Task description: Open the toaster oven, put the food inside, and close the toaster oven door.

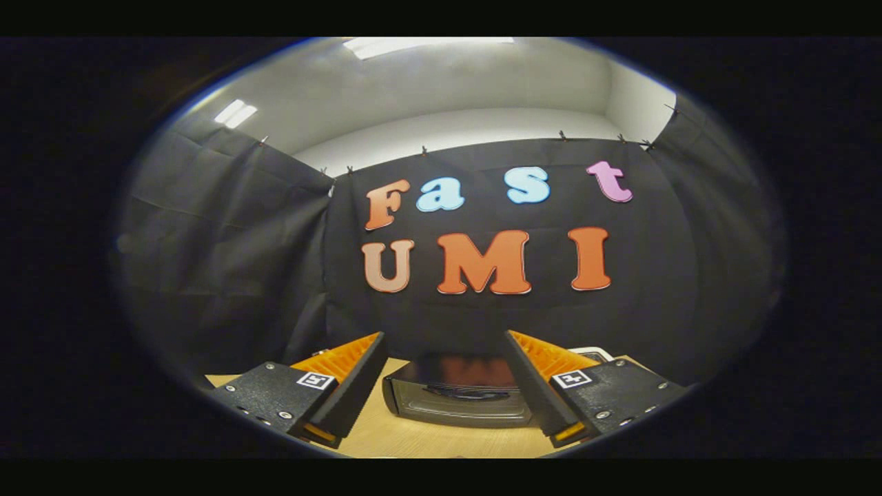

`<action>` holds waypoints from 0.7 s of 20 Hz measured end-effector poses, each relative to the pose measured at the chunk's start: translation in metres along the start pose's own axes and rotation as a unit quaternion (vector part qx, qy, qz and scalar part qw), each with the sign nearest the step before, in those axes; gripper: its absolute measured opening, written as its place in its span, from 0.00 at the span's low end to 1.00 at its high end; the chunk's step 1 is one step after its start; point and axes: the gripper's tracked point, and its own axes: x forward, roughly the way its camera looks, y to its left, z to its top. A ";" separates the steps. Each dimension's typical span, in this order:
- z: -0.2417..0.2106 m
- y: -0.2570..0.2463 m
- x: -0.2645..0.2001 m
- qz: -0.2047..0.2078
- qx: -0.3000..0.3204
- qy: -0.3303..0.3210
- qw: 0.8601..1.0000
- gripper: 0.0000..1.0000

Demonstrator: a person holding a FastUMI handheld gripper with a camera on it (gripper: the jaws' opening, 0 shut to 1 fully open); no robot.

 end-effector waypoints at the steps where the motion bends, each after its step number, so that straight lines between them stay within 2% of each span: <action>1: -0.008 -0.001 0.008 -0.002 0.004 0.006 1.000 0.99; 5: -0.047 -0.009 0.038 -0.015 0.013 0.036 0.999 0.99; 10: -0.123 -0.028 0.078 -0.048 0.011 0.105 0.993 0.99; 14: -0.157 -0.038 0.100 -0.073 0.026 0.126 0.989 0.99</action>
